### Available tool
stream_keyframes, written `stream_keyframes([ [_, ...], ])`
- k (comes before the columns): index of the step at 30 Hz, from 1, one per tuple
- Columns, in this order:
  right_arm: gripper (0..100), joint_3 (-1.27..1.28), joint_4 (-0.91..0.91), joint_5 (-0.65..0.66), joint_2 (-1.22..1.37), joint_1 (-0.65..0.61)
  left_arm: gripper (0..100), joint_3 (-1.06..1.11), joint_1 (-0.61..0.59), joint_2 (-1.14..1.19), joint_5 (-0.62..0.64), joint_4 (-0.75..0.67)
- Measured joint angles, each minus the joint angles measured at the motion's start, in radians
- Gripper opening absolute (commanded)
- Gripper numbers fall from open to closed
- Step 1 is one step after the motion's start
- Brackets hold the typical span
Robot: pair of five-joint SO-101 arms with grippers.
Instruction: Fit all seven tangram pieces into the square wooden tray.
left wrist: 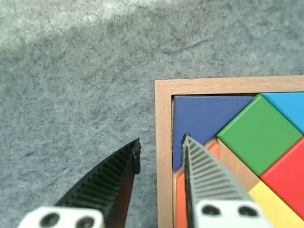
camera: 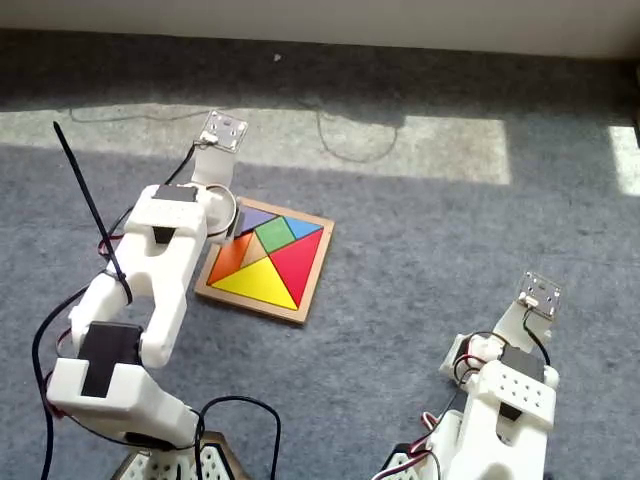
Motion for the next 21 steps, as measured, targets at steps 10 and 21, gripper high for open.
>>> stream_keyframes([
  [10,0.5,0.0,0.0,0.0,0.0,0.0,16,-0.08,0.066,0.103,-0.114,0.023],
  [21,0.5,0.0,0.0,0.0,0.0,0.0,16,-0.038,0.071,0.044,-0.121,0.087],
])
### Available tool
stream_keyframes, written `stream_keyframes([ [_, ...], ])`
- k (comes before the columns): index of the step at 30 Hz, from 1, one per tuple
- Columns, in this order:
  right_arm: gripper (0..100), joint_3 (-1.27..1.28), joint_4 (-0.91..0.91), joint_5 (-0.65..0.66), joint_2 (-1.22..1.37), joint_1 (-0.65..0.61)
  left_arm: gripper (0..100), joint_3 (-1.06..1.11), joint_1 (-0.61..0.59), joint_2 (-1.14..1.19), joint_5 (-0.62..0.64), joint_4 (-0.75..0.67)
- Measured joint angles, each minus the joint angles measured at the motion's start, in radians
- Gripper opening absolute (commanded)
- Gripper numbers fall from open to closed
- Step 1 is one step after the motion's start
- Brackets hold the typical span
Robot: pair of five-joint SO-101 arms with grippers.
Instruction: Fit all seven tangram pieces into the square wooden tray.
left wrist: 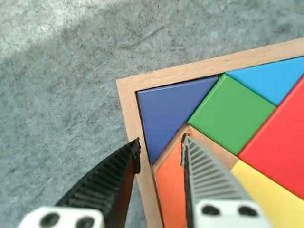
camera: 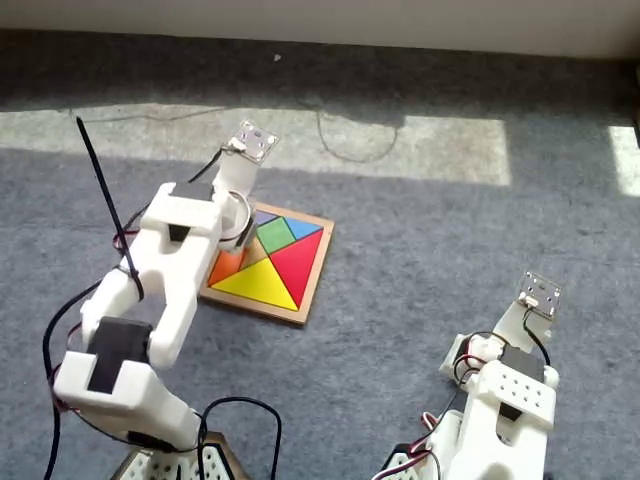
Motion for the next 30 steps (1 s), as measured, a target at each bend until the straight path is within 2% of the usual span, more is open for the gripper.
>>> stream_keyframes([
  [3,0.5,0.0,0.0,0.0,0.0,0.0,16,0.1,0.005,-0.083,-0.02,-0.023],
  [10,0.5,0.0,0.0,0.0,0.0,0.0,16,0.37,0.003,-0.29,-0.023,-0.253],
  [15,0.5,0.0,0.0,0.0,0.0,0.0,16,0.468,0.002,-0.379,-0.023,-0.334],
  [21,0.5,0.0,0.0,0.0,0.0,0.0,3,0.568,-0.026,-0.468,-0.023,-0.448],
  [30,0.5,0.0,0.0,0.0,0.0,0.0,1,0.721,-0.028,-0.629,-0.023,-0.575],
])
